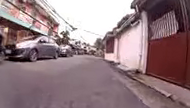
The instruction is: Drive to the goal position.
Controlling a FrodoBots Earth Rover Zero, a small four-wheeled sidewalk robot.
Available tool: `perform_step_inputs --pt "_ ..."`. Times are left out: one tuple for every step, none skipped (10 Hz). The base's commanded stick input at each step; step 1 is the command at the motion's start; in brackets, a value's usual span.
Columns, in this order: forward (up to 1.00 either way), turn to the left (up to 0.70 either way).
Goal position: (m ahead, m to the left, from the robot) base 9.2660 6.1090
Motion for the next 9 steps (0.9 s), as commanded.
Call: perform_step_inputs --pt "1.00 0.00" --pt "1.00 0.00" --pt "1.00 0.00" --pt "1.00 0.00" --pt "1.00 0.00" --pt "1.00 0.00" --pt "1.00 0.00" --pt "1.00 0.00" --pt "1.00 0.00"
